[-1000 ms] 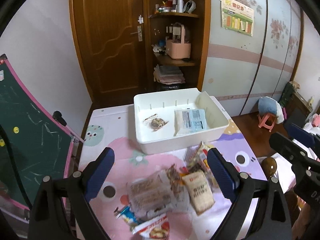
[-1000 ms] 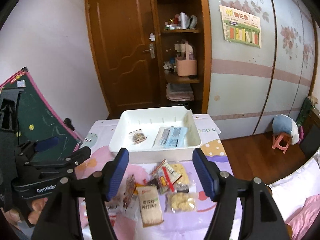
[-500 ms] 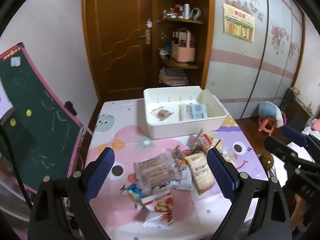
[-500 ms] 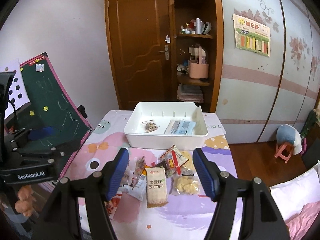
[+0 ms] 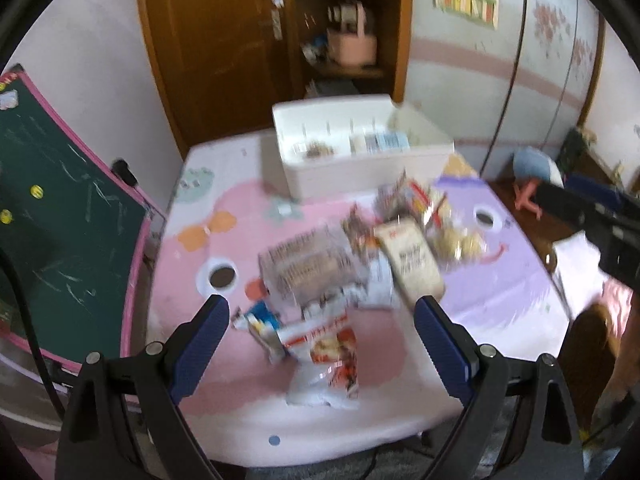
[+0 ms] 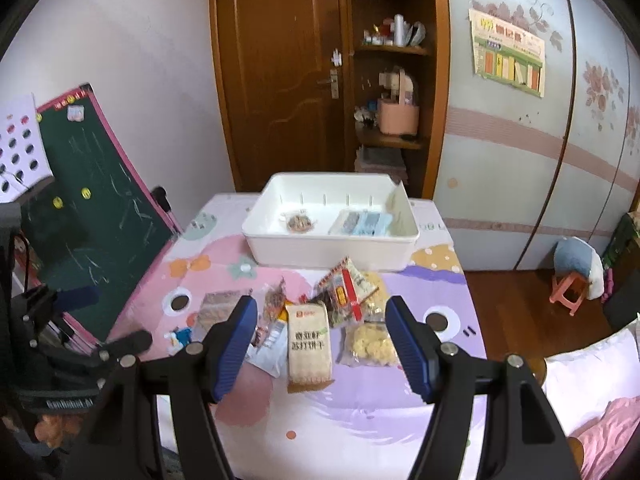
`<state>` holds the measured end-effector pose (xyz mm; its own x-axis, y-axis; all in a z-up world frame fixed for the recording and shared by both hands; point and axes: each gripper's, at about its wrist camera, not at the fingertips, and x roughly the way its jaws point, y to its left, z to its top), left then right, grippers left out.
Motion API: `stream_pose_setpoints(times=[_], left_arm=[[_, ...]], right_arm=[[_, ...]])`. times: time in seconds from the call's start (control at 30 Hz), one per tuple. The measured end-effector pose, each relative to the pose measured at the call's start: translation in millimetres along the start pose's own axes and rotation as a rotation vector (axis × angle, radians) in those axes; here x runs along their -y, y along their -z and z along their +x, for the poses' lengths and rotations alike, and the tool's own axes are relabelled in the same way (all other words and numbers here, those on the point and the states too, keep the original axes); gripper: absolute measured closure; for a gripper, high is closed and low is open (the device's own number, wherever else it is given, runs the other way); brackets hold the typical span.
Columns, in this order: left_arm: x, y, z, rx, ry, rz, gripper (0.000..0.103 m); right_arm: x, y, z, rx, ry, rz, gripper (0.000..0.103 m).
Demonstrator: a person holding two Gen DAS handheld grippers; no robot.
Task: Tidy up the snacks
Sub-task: 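Grasp the white-red bread bag with left tool while right tool grasps beige cracker bag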
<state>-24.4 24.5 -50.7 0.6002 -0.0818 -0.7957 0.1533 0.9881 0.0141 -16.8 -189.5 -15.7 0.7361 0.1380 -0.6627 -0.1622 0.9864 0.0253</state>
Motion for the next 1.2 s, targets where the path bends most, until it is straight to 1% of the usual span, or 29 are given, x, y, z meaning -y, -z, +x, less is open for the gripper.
stream_pose_setpoints(times=[0.1,0.13,0.2,0.33,0.5,0.57,0.67,0.77,0.93,1.0,1.07,1.17,1.2], left_arm=[[-4,13,29,-0.075,0.005,-0.015,0.01],[-6,18,41,-0.108,0.003,-0.026,0.01],[-8,26,60,-0.148,-0.009,-0.04,0.01],[-14,41,88,-0.198,-0.045,-0.079,0.01],[-18,52,121,-0.299,-0.031,-0.099,0.01],[-19,55,131,-0.333,-0.014,-0.112,0.01],[-22,57,139,-0.351,0.001,-0.125,0.01],[-20,59,147,-0.369,0.013,-0.11,0.01],[-14,65,167,-0.447,0.06,-0.094,0.01],[-13,66,170,-0.453,0.06,-0.09,0.011],[-12,66,171,-0.443,0.062,-0.089,0.012],[-13,63,171,-0.435,0.057,-0.086,0.019],[-13,60,170,-0.431,0.054,-0.085,0.023]], right_arm=[[0,8,21,-0.055,0.001,0.002,0.036],[-1,11,29,-0.076,-0.005,0.004,0.036],[-1,21,47,-0.123,-0.003,0.006,0.036],[-1,39,81,-0.208,-0.003,-0.001,0.036],[-2,54,122,-0.297,0.015,-0.017,0.036],[-2,57,136,-0.327,0.01,-0.021,0.036],[-4,58,151,-0.351,0.002,-0.032,0.036],[-10,61,168,-0.38,0.0,-0.049,0.036],[-15,67,188,-0.416,-0.004,-0.071,0.036],[-17,69,194,-0.423,0.001,-0.083,0.036],[-22,69,198,-0.425,0.001,-0.095,0.036],[-30,71,205,-0.427,0.018,-0.14,0.036],[-32,72,206,-0.43,0.017,-0.144,0.036]])
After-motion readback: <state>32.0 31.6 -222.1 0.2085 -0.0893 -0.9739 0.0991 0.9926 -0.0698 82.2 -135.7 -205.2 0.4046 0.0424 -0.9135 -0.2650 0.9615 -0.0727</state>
